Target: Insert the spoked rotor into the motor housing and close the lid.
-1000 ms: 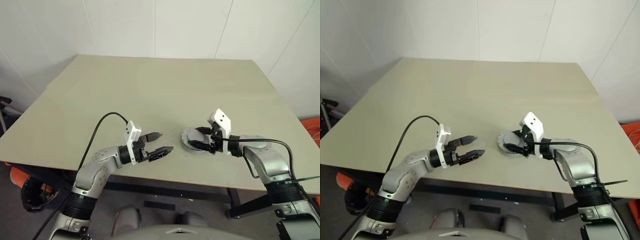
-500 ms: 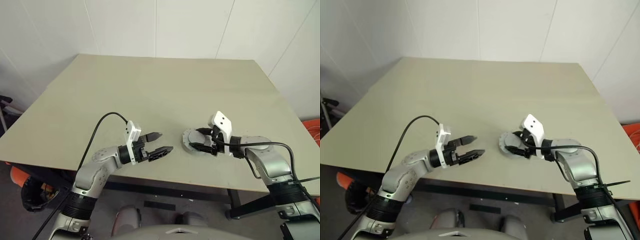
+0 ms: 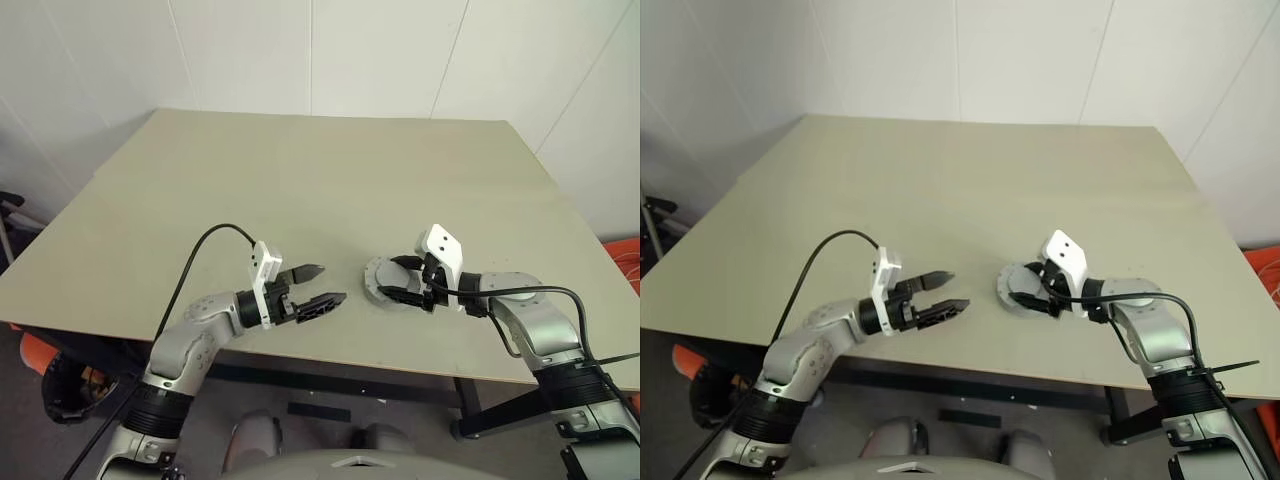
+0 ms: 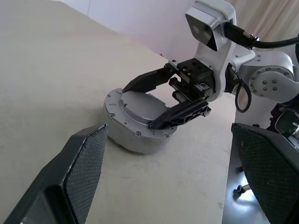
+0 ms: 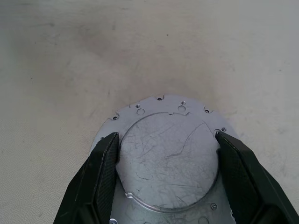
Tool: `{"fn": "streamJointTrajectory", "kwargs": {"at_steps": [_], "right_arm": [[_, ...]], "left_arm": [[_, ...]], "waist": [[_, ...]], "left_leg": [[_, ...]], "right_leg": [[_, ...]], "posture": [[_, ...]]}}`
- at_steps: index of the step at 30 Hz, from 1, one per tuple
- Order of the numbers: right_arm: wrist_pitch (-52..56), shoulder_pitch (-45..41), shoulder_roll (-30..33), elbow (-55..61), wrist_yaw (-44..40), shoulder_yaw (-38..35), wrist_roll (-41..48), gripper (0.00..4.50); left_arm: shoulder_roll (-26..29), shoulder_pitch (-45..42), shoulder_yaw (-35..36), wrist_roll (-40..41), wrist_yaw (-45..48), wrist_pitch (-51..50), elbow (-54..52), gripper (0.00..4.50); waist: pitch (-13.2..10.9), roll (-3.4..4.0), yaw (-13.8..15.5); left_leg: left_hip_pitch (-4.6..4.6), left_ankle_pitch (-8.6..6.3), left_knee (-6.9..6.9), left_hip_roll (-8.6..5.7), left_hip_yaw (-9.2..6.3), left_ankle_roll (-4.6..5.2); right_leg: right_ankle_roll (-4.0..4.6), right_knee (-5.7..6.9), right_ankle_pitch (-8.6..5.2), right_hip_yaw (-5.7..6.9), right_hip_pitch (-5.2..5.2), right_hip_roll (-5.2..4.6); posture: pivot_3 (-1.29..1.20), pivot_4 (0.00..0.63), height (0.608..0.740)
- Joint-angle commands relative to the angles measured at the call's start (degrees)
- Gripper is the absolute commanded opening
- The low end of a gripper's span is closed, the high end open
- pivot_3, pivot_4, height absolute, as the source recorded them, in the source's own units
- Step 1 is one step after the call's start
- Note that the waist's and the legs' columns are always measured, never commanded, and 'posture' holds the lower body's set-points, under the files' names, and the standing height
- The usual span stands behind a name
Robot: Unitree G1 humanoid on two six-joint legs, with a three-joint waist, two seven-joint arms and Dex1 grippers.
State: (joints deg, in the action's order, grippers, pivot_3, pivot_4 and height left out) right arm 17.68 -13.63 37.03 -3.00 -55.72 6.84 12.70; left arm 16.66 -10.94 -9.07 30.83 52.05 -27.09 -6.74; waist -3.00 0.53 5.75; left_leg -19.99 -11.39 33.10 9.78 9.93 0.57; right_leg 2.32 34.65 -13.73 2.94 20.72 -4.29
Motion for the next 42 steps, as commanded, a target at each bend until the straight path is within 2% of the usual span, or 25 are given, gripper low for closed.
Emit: {"fn": "streamJointTrajectory", "kwargs": {"at_steps": [1, 4, 7, 15, 16, 27, 33, 42], "right_arm": [[2.19, 1.60, -0.05, -1.18, -0.25, 2.19, -1.51, 3.16], [2.37, 1.42, -0.19, -1.08, 0.02, 2.18, -1.48, 3.16], [2.71, 1.30, -0.34, -0.71, 0.27, 2.28, -1.39, 3.16], [3.38, 1.12, -0.88, 0.01, 0.64, 2.47, -1.38, 3.16], [3.46, 1.11, -0.90, 0.13, 0.67, 2.49, -1.38, 3.16], [3.44, 0.81, -1.15, 0.22, 0.88, 2.60, -1.53, 3.16], [3.42, 0.48, -1.40, 0.14, 0.88, 2.84, -1.62, 3.16], [4.59, 0.13, -1.50, 0.63, 0.80, 2.92, -1.60, 3.16]], "left_arm": [[-0.91, -8.20, -1.30, -3.09, 3.54, 4.65, 7.41, 4.50], [-2.22, -14.56, -1.65, -5.55, 6.25, 8.69, 17.22, 3.93], [-3.70, -18.90, -2.93, -9.15, 9.62, 15.54, 26.50, 2.90], [-9.00, -27.81, -4.09, -15.87, 15.85, 29.87, 47.70, 0.13], [-9.76, -28.64, -4.27, -16.69, 16.16, 31.29, 49.72, 0.00], [-16.56, -33.47, -3.57, -21.56, 15.03, 36.96, 58.54, 0.00], [-17.60, -35.21, -3.18, -23.82, 11.71, 37.82, 60.41, 0.00], [-17.22, -34.09, -6.05, -27.84, 12.67, 36.55, 58.65, 0.00]], "waist": [[0.02, -0.03, 0.09], [0.09, -0.09, -0.12], [0.14, -0.11, -0.18], [0.14, -0.19, -0.02], [0.14, -0.19, -0.01], [0.13, -0.24, -0.01], [0.13, -0.24, -0.06], [0.12, -0.25, -0.11]], "left_leg": [[0.02, 0.01, 0.00, -0.01, -0.01, -0.01], [0.05, 0.03, 0.05, -0.03, -0.02, -0.04], [0.03, -0.01, 0.03, -0.03, -0.02, 0.02], [-0.03, -0.02, 0.03, -0.01, -0.01, 0.05], [-0.01, -0.02, 0.03, -0.02, -0.01, 0.04], [-0.02, -0.02, 0.03, 0.00, 0.00, 0.05], [-0.02, -0.02, 0.03, 0.01, 0.00, 0.05], [-0.01, -0.02, 0.02, 0.02, -0.01, 0.05]], "right_leg": [[-0.05, 0.01, -0.03, 0.00, -0.02, 0.00], [-0.33, 0.02, -0.18, -0.01, -0.07, 0.00], [0.00, 0.00, 0.00, -0.01, -0.06, -0.01], [0.04, 0.03, -0.01, 0.00, 0.01, -0.02], [0.04, 0.03, -0.01, 0.00, -0.01, -0.02], [0.06, 0.05, -0.01, 0.03, 0.01, -0.03], [0.06, 0.05, -0.01, 0.03, 0.01, -0.03], [0.07, 0.04, -0.01, 0.03, 0.01, -0.03]], "posture": [[0.00, 0.000, 0.740], [0.00, 0.000, 0.740], [0.00, 0.000, 0.740], [0.00, 0.000, 0.740], [0.00, 0.000, 0.740], [0.00, 0.000, 0.740], [0.00, 0.000, 0.740], [0.00, 0.000, 0.740]]}}
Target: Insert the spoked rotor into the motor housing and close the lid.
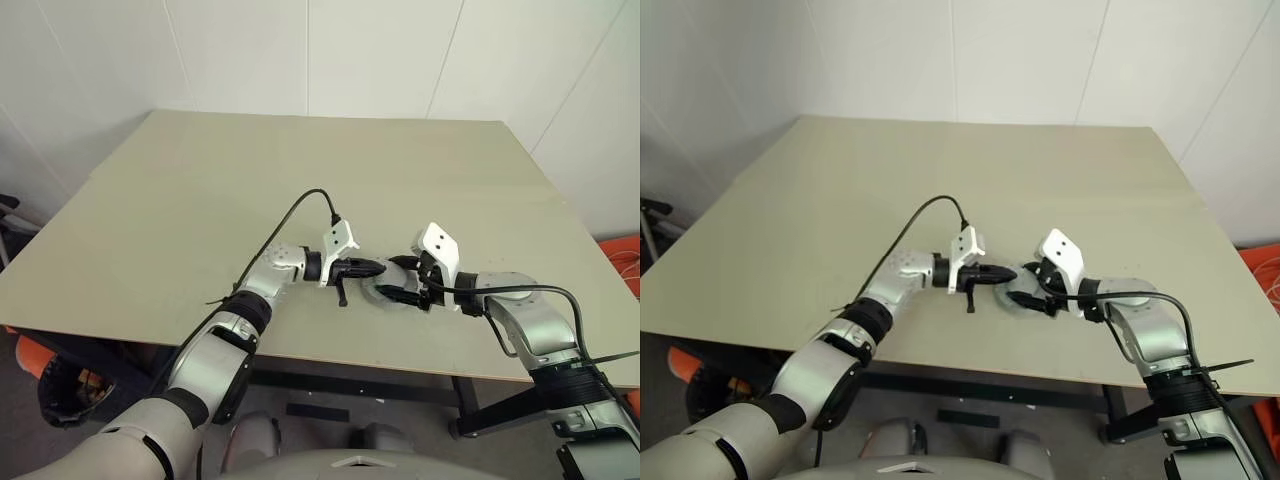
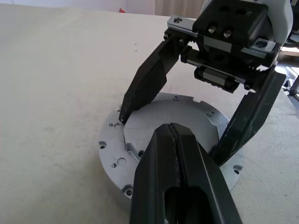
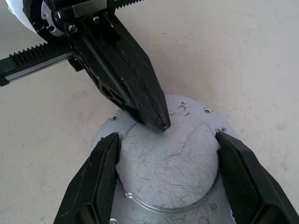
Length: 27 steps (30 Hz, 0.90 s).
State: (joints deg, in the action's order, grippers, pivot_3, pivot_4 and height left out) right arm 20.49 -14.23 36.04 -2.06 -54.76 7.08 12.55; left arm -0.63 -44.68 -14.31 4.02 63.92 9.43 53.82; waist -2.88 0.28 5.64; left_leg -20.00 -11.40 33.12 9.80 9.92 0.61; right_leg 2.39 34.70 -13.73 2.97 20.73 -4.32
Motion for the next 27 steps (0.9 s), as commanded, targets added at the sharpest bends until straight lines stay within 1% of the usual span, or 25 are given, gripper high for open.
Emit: {"fn": "streamJointTrajectory", "kwargs": {"at_steps": [1, 11, 17, 19, 20, 21, 27], "right_arm": [[2.04, 0.74, -0.51, -0.25, -0.09, 2.64, -1.42, 3.16], [6.42, 0.77, 0.04, 1.33, 0.41, 2.65, -1.18, 3.16], [11.10, 0.41, 1.43, 2.80, -1.27, 3.17, -0.11, 3.16], [11.79, 0.32, 1.68, 3.23, -1.47, 2.90, 0.20, 3.93], [12.10, 0.30, 1.77, 3.44, -1.58, 2.78, 0.33, 4.15], [12.28, 0.30, 1.80, 3.56, -1.50, 2.61, 0.36, 4.48], [12.92, 0.37, 2.06, 4.43, -1.09, 1.87, 0.42, 4.48]], "left_arm": [[0.15, -0.23, -1.09, -1.49, 0.76, -0.02, -2.02, 0.00], [-0.43, -0.11, -1.49, -2.72, -0.92, -2.89, -5.28, 0.00], [-1.02, 0.17, -0.70, -1.72, -0.66, -4.62, -7.80, 0.00], [-1.10, 0.23, -0.53, -1.55, -0.70, -4.89, -8.25, 0.00], [-1.12, 0.25, -0.49, -1.50, -0.75, -4.96, -8.41, 0.00], [-1.16, 0.23, -0.48, -1.47, -0.79, -5.04, -8.54, 0.00], [-1.33, 0.36, -0.60, -1.30, -0.85, -5.92, -9.52, 0.00]], "waist": [[0.00, 0.00, 0.00], [0.00, -0.01, 0.01], [-0.01, 0.00, 0.08], [0.00, 0.00, 0.12], [-0.01, 0.00, 0.13], [-0.01, -0.01, 0.13], [-0.02, -0.02, 0.29]], "left_leg": [[0.00, 0.00, 0.00, 0.00, 0.00, 0.00], [0.03, 0.00, -0.01, -0.01, 0.00, -0.01], [0.00, 0.00, -0.04, -0.01, 0.00, 0.00], [-0.01, -0.01, -0.07, -0.02, 0.00, 0.01], [-0.01, -0.01, -0.07, -0.02, 0.00, 0.01], [-0.04, -0.01, -0.08, -0.02, 0.00, 0.01], [-0.02, -0.01, -0.09, -0.04, 0.00, 0.01]], "right_leg": [[0.00, 0.00, 0.00, 0.00, 0.00, 0.00], [0.00, 0.00, 0.00, 0.00, -0.03, -0.02], [0.00, -0.03, 0.00, 0.00, 0.02, -0.03], [0.02, -0.05, -0.01, 0.00, 0.02, -0.03], [0.03, -0.06, -0.02, 0.00, 0.03, -0.03], [0.03, -0.07, -0.02, 0.01, 0.05, -0.03], [0.02, -0.07, -0.03, 0.01, 0.04, -0.07]], "posture": [[0.00, 0.000, 0.740], [0.00, 0.000, 0.740], [0.00, 0.000, 0.740], [0.00, 0.000, 0.740], [0.00, 0.000, 0.740], [0.00, 0.000, 0.740], [0.00, 0.000, 0.740]]}}
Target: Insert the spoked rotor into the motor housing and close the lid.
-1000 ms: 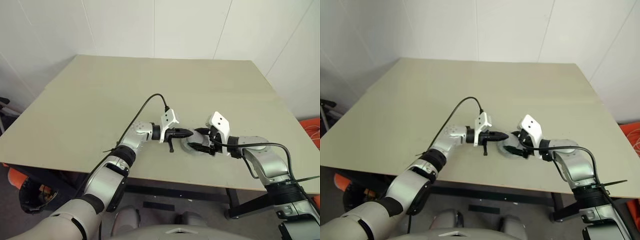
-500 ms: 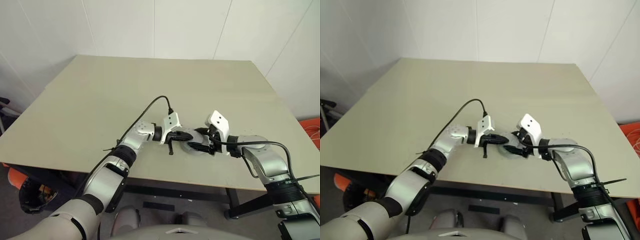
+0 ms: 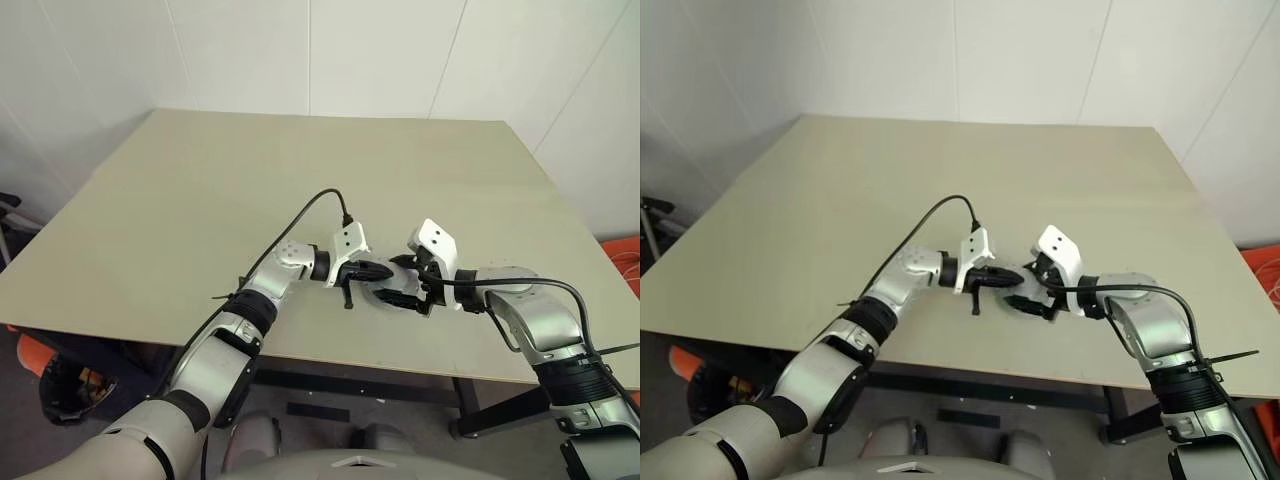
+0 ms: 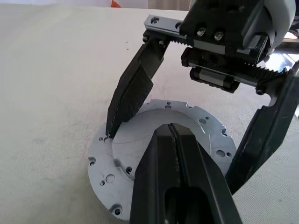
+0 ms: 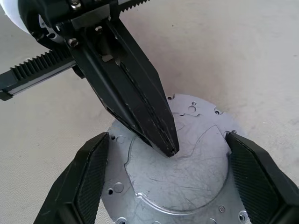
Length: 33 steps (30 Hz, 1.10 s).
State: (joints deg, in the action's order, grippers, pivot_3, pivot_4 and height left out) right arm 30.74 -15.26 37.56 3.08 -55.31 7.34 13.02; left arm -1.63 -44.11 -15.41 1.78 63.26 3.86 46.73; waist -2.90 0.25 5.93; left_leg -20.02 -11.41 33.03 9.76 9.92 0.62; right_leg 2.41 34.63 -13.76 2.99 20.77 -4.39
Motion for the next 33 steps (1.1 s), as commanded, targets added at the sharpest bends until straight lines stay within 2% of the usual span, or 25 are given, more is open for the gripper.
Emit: {"fn": "streamJointTrajectory", "kwargs": {"at_steps": [1, 33], "right_arm": [[2.73, 1.58, 0.67, -0.40, -0.49, 1.55, -0.04, 4.48], [2.74, 2.62, 1.97, 3.27, 0.58, -0.56, 0.76, 4.48]], "left_arm": [[-0.33, -0.18, 0.44, 0.92, -0.17, -0.48, -2.53, 0.00], [0.92, 0.09, -2.63, -1.09, 0.96, -2.91, -2.65, 0.00]], "waist": [[0.00, 0.00, 0.01], [-0.04, 0.02, 1.31]], "left_leg": [[-0.01, 0.00, 0.00, 0.00, 0.00, 0.00], [-0.06, -0.01, -0.16, -0.01, 0.01, 0.02]], "right_leg": [[0.00, 0.00, 0.00, 0.00, 0.01, 0.00], [0.00, -0.17, -0.01, 0.04, 0.05, -0.01]], "posture": [[0.00, 0.000, 0.740], [0.00, 0.000, 0.740]]}}
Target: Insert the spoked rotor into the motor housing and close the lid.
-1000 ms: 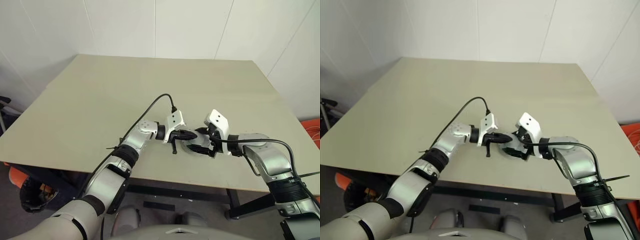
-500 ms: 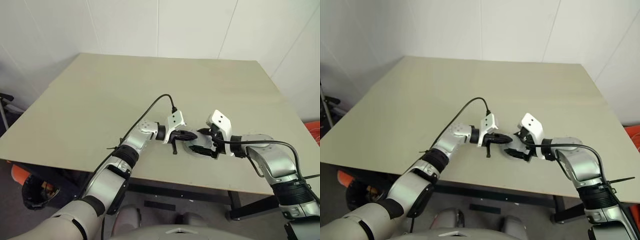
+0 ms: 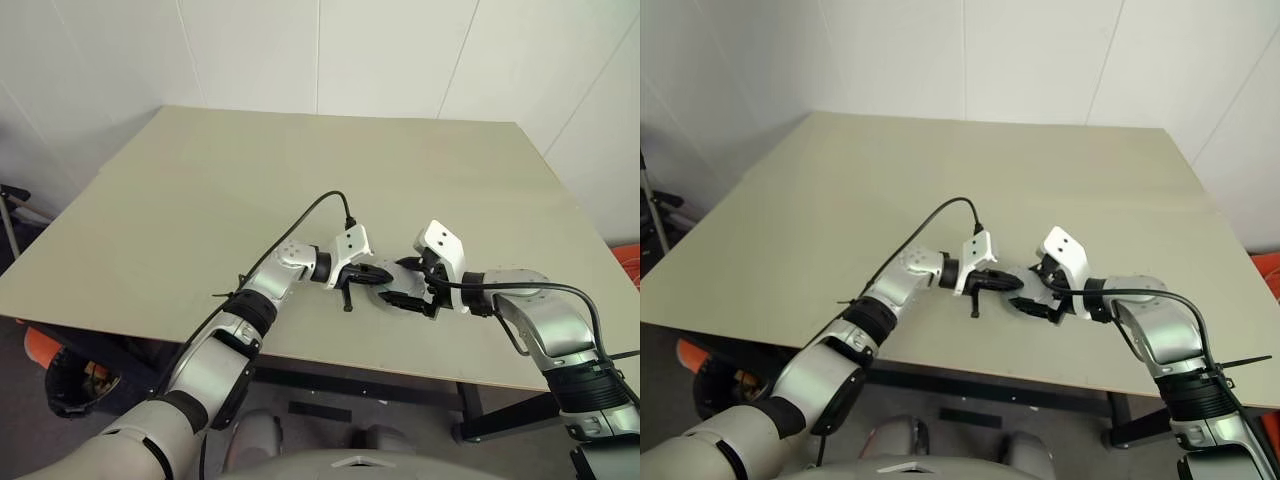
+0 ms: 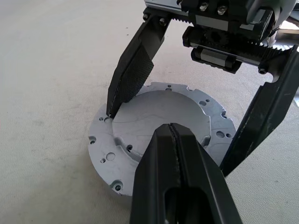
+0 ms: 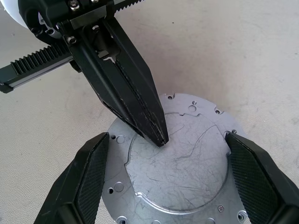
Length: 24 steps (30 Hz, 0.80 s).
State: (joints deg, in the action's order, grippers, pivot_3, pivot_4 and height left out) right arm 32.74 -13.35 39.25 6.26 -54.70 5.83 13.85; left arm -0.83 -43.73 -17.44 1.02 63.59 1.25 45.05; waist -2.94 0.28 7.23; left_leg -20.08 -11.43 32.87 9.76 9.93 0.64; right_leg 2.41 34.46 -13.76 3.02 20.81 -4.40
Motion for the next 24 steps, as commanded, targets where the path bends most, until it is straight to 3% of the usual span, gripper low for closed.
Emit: {"fn": "streamJointTrajectory", "kwargs": {"at_steps": [1, 16, 24], "right_arm": [[0.66, 0.62, 0.39, 0.11, 0.02, 0.73, -0.07, 4.48], [-1.15, 0.53, 3.23, 0.52, 0.42, -3.17, 0.56, 4.48], [7.31, 1.99, 7.75, 6.12, -1.67, -9.48, 7.44, 4.48]], "left_arm": [[0.16, -0.30, -0.66, -0.36, 0.65, -0.32, -0.98, 0.00], [0.43, -0.45, -1.12, -0.64, 0.68, -0.32, -0.58, 0.00], [0.60, 0.04, -1.27, -0.67, 0.62, -0.60, -1.13, 0.00]], "waist": [[0.00, 0.00, 0.00], [-0.04, 0.02, 0.06], [-0.22, 0.16, 0.33]], "left_leg": [[0.00, 0.00, 0.00, 0.00, 0.00, 0.00], [-0.02, 0.00, 0.00, -0.01, 0.00, 0.00], [-0.05, 0.00, 0.00, -0.02, 0.01, 0.01]], "right_leg": [[0.00, 0.00, 0.00, 0.00, 0.00, 0.00], [0.00, 0.00, 0.00, 0.00, 0.02, -0.01], [0.00, -0.01, 0.00, 0.00, 0.04, -0.01]], "posture": [[0.00, 0.000, 0.740], [0.00, 0.000, 0.740], [0.00, 0.000, 0.740]]}}
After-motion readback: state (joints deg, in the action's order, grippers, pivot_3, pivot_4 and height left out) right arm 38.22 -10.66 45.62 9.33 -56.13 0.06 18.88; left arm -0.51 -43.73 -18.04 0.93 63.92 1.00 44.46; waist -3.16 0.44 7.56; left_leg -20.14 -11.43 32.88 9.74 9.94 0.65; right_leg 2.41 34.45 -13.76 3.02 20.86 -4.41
